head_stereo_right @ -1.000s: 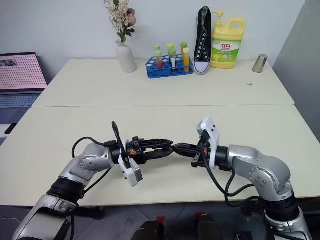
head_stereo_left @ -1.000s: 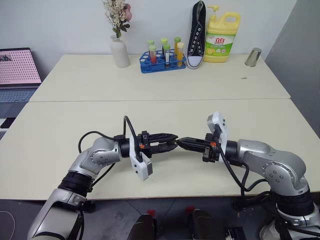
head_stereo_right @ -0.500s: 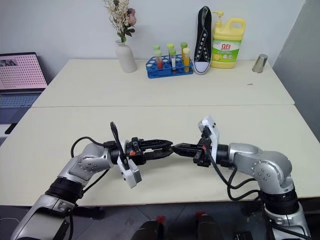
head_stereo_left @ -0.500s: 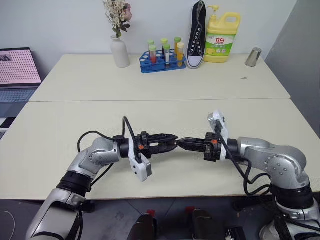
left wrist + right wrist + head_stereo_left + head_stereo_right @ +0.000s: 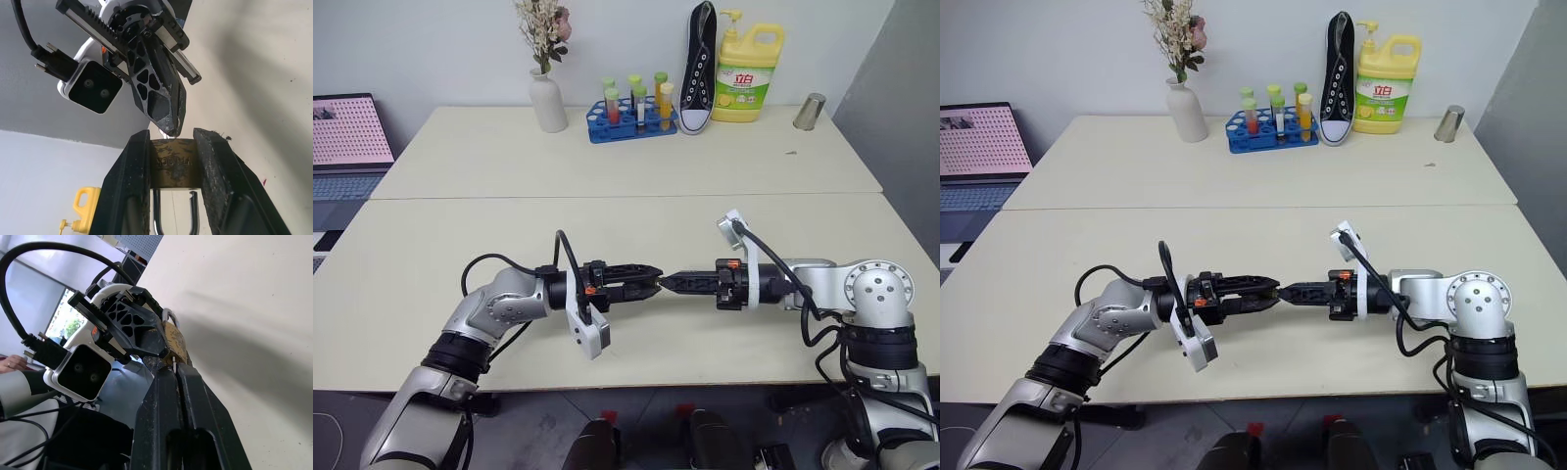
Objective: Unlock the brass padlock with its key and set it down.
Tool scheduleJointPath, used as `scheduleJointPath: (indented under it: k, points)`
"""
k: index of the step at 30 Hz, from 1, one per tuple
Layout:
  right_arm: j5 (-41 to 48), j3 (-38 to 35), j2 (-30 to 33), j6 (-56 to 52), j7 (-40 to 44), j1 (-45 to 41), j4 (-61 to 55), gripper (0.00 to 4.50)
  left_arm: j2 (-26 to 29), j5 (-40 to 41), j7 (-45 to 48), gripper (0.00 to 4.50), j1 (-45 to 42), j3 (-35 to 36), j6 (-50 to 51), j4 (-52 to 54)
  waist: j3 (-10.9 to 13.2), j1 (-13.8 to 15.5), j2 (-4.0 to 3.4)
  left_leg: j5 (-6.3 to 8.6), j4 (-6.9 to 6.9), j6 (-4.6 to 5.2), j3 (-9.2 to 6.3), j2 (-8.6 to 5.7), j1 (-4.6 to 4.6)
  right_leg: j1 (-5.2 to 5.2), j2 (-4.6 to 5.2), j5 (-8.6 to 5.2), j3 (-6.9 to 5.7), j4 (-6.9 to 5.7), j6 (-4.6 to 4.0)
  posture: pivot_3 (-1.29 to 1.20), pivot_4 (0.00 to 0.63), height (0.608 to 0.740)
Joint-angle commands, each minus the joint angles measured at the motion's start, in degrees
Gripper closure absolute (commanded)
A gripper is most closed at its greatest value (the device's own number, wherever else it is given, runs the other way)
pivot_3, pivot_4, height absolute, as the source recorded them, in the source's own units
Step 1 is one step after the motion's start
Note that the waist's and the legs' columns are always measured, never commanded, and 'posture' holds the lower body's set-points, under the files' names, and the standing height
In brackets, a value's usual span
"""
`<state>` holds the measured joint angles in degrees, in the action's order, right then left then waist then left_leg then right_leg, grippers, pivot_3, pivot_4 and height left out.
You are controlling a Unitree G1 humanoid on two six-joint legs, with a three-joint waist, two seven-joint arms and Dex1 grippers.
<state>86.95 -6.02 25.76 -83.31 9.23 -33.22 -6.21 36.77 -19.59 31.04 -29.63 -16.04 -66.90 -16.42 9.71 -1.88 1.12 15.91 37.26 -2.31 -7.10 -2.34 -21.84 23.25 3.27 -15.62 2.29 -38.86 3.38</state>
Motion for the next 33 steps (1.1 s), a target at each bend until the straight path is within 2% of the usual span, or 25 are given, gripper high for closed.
scheduleJointPath:
  k: [1, 4, 7, 8, 9, 11, 17, 21, 24, 29, 33]
  points:
    - [8.03, 0.26, 0.2, 2.07, -2.25, -1.7, -1.23, 4.5, 0.52, -0.74, -0.51, 3.53, 0.26, -0.51, -0.35, 1.1, 0.0, -0.01, 0.0, 0.0, 0.0, 0.0, 0.0, 0.0, 0.0, 0.0, 0.0, 0.0, 0.0, 0.0, 0.0, 0.0, 0.15, 0.74]
    - [8.27, 1.64, 1.04, 2.67, -2.62, -1.74, -2.85, 4.5, 0.62, -0.68, -0.8, 3.53, 0.21, -0.67, -0.3, 1.07, 0.0, -0.02, 0.0, 0.0, 0.0, 0.0, 0.0, 0.0, 0.0, 0.0, 0.0, 0.0, 0.0, 0.0, 0.0, 0.0, 0.15, 0.74]
    - [4.84, 2.66, 2.24, 3.28, 0.85, -2.08, -6.2, 4.5, 0.63, -0.24, -0.82, 3.53, 0.34, -0.82, -0.17, 1.13, 0.01, -0.02, -0.01, 0.0, 0.0, 0.0, -0.01, 0.01, -0.01, 0.02, 0.0, 0.0, -0.01, 0.0, 0.0, 0.0, 0.15, 0.74]
    - [2.48, 3.17, 2.71, 4.23, 1.97, -1.85, -7.88, 4.5, 0.61, -0.09, -0.82, 3.53, 0.39, -0.84, -0.08, 1.16, 0.01, -0.02, -0.01, 0.0, 0.0, 0.0, -0.01, 0.01, -0.02, 0.02, -0.01, 0.0, -0.01, 0.0, 0.0, 0.0, 0.15, 0.74]
    - [-3.15, 5.69, 5.09, 6.27, 5.71, -1.46, -11.82, 4.31, 0.52, 0.16, -0.84, 3.53, 0.41, -0.81, 0.14, 1.11, 0.01, -0.02, -0.02, 0.0, 0.0, 0.0, -0.01, 0.01, -0.02, 0.02, 0.0, 0.0, -0.01, 0.0, 0.0, 0.0, 0.15, 0.74]
    - [-9.6, 8.19, 7.47, 8.98, 10.53, -0.54, -15.99, 3.88, 0.41, 0.44, -0.88, 3.53, 0.43, -0.76, 0.46, 1.08, 0.02, 0.0, -0.07, 0.0, 0.0, 0.0, -0.01, 0.0, -0.03, 0.04, 0.0, 0.0, 0.0, 0.0, 0.01, 0.0, 0.15, 0.74]
    - [-28.64, 15.31, 15.73, 22.0, 24.83, 1.54, -20.71, 1.79, 0.54, 0.57, -1.14, 3.53, 0.32, -0.88, 0.91, 1.21, 0.02, 0.02, -0.06, 0.0, 0.01, 0.0, -0.03, 0.0, -0.03, 0.04, -0.01, -0.01, -0.05, 0.02, 0.02, 0.0, 0.15, 0.74]
    - [-33.72, 15.21, 17.58, 27.44, 29.86, 3.76, -21.6, 0.4, 0.54, 1.09, -1.09, 3.53, 0.7, -1.09, 1.16, 1.75, 0.01, -0.01, -0.05, 0.0, 0.01, 0.0, -0.02, 0.01, -0.04, 0.03, -0.01, -0.01, -0.06, 0.04, 0.02, 0.0, 0.15, 0.74]
    - [-34.75, 14.8, 16.32, 28.33, 30.64, 4.55, -21.94, 0.35, 0.33, 1.2, -1.08, 3.53, 0.74, -1.38, 1.31, 1.89, 0.02, -0.08, -0.05, 0.0, 0.01, 0.0, -0.01, 0.03, -0.02, 0.03, -0.02, -0.01, -0.04, 0.03, 0.02, 0.0, 0.15, 0.74]
    - [-34.53, 14.67, 9.71, 26.65, 26.46, 3.94, -19.29, 0.35, -0.19, 1.6, -1.04, 3.53, 0.46, -1.9, 1.76, 1.97, 0.01, -0.02, -0.04, 0.0, 0.01, 0.0, -0.02, 0.02, -0.03, 0.03, -0.02, -0.01, -0.04, 0.03, 0.01, 0.0, 0.15, 0.74]
    - [-36.84, 15.77, 6.76, 26.16, 25.87, 2.45, -16.79, 0.35, -0.12, 1.55, -1.04, 3.53, 0.24, -1.94, 1.6, 1.79, 0.01, 0.06, -0.05, -0.01, 0.02, -0.01, -0.03, 0.0, -0.03, 0.03, -0.01, 0.0, -0.03, 0.02, 0.01, 0.0, 0.15, 0.74]
